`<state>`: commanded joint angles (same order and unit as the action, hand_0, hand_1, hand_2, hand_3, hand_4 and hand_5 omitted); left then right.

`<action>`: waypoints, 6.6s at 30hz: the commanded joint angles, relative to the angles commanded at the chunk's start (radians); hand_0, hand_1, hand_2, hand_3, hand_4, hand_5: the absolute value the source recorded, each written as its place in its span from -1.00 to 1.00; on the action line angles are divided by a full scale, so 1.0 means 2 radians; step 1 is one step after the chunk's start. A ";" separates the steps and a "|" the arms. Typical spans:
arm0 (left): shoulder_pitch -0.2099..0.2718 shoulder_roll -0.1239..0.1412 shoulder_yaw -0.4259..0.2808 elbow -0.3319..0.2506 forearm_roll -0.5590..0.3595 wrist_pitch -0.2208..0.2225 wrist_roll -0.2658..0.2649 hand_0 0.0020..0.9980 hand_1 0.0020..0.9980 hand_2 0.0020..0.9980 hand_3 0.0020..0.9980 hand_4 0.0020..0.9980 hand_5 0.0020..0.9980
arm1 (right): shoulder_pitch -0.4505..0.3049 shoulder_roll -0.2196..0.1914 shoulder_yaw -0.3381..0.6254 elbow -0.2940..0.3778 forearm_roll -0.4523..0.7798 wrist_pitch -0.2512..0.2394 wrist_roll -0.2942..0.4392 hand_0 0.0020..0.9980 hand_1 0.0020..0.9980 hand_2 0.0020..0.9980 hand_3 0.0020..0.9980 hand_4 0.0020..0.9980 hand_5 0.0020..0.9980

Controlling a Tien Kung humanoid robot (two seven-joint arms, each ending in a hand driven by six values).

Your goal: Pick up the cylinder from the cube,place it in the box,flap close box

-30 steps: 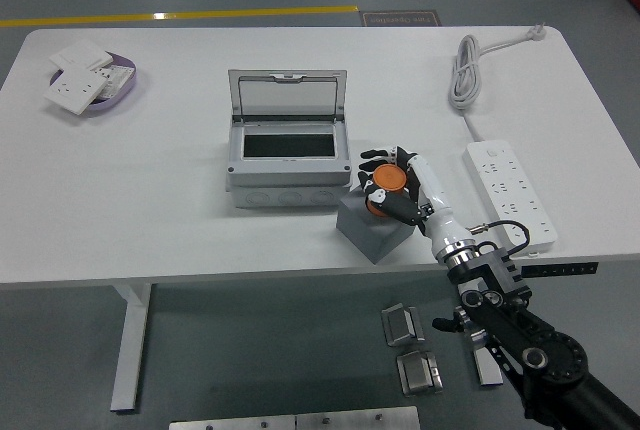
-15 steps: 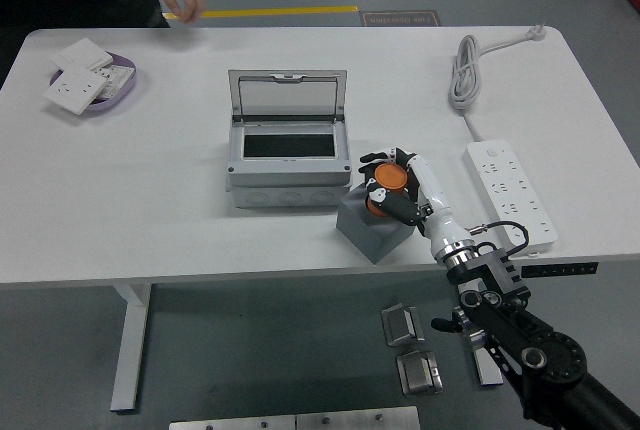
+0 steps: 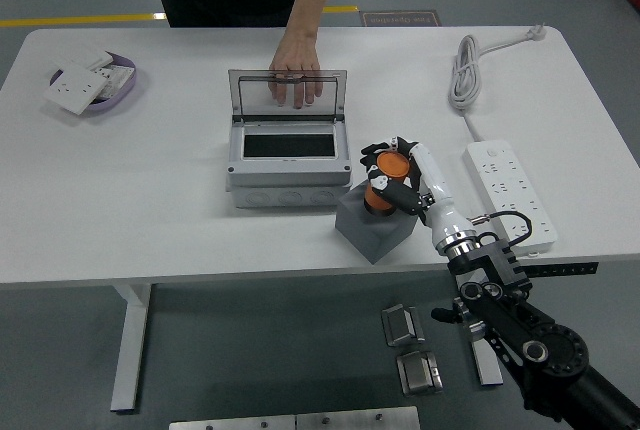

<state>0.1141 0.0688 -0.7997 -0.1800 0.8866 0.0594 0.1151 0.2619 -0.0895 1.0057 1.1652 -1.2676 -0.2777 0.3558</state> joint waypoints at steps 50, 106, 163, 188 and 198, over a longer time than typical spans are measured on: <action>-0.012 0.015 -0.026 0.000 0.039 -0.001 0.011 0.17 0.26 0.07 0.17 0.28 -0.51 | 0.339 0.045 -0.254 -0.190 -0.293 0.040 -0.176 -0.44 -0.06 0.02 0.08 -0.35 -1.00; -0.015 0.016 -0.018 0.000 0.038 -0.001 0.011 0.17 0.26 0.07 0.16 0.24 -0.54 | 0.409 0.045 -0.227 -0.214 -0.105 0.071 -0.151 0.53 0.37 0.38 0.42 0.51 -0.22; -0.012 0.009 -0.002 0.000 0.029 0.005 0.001 0.17 0.25 0.06 0.16 0.22 -0.58 | 0.304 -0.042 -0.255 -0.093 -0.138 0.054 -0.161 0.48 0.34 0.38 0.41 0.47 -0.22; -0.007 0.004 0.007 0.000 0.015 0.008 0.002 0.17 0.25 0.06 0.15 0.20 -0.59 | 0.258 -0.080 -0.173 -0.050 -0.166 0.050 -0.166 0.47 0.34 0.39 0.42 0.46 -0.23; 0.001 -0.001 0.015 0.000 0.002 0.009 0.006 0.17 0.25 0.06 0.16 0.19 -0.60 | 0.178 -0.092 -0.051 0.003 -0.168 0.042 -0.143 0.46 0.34 0.39 0.42 0.46 -0.22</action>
<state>0.1160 0.0669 -0.7689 -0.1800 0.8906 0.0772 0.1262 0.6170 -0.2739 0.9037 1.1711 -1.6043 -0.1928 0.0703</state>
